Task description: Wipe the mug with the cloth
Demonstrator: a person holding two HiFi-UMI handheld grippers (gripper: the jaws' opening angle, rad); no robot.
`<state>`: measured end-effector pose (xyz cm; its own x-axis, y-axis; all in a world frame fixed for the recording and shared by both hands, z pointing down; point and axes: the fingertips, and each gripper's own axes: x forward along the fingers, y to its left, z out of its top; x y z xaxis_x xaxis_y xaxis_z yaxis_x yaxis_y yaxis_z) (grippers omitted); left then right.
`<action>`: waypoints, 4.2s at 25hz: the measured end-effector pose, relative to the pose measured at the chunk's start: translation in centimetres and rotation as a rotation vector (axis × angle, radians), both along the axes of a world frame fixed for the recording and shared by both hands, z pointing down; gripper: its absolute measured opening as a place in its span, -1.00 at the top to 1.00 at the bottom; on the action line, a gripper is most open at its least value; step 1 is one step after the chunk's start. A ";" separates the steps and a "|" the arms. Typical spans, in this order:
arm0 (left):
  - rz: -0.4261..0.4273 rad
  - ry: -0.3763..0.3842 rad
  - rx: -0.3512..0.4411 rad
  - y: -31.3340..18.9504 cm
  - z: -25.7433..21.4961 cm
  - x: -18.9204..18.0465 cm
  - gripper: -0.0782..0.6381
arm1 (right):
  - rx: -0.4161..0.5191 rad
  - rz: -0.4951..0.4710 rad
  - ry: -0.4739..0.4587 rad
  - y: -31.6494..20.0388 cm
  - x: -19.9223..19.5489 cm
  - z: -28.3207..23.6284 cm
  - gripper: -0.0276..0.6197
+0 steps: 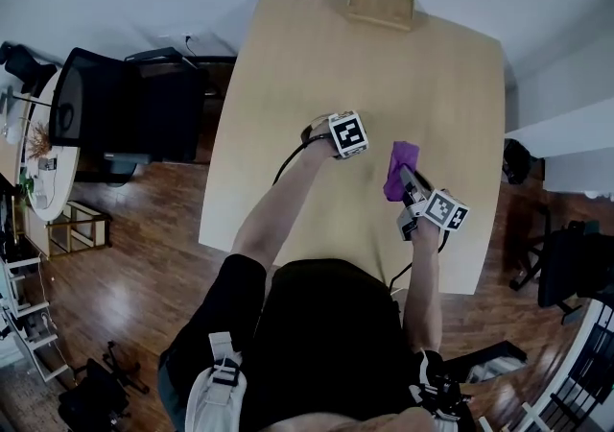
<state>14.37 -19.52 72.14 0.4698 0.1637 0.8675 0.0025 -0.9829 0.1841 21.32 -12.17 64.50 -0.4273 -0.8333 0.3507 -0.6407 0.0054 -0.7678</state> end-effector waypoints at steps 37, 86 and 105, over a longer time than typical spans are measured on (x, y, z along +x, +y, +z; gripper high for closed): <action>-0.725 1.459 -0.959 21.4 -25.3 -14.4 0.66 | 0.393 0.051 -0.461 16.5 -7.3 -15.8 0.71; -0.776 1.470 -0.713 34.9 -30.2 -22.5 0.77 | 0.501 -0.152 -0.401 30.7 -17.0 -21.6 0.71; -0.722 1.473 -0.727 35.6 -31.1 -20.9 0.77 | 0.461 -0.140 -0.349 30.1 -16.9 -21.0 0.71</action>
<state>-6.54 16.10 41.06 0.8550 -0.2839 -0.4341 0.1980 -0.5948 0.7791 4.40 17.90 43.50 -0.5693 -0.7936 -0.2146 -0.3202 0.4545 -0.8312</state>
